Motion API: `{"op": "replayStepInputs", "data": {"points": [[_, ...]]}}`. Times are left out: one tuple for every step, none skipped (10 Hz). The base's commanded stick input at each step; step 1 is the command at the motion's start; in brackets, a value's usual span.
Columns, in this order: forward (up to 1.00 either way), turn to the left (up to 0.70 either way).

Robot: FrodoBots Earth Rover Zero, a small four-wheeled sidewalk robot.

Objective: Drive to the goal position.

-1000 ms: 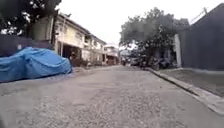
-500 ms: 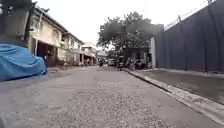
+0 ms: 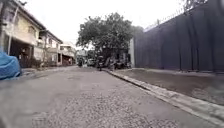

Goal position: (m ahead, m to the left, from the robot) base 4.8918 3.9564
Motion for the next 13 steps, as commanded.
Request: {"op": "replayStepInputs", "data": {"points": [[0.0,0.0],[0.0,0.0],[0.0,0.0],[0.0,0.0],[0.0,0.0],[0.13,0.0],[1.0,0.0],[1.0,0.0],[1.0,0.0],[1.0,0.18],[1.0,0.27],[1.0,0.27],[1.0,0.27]]}}
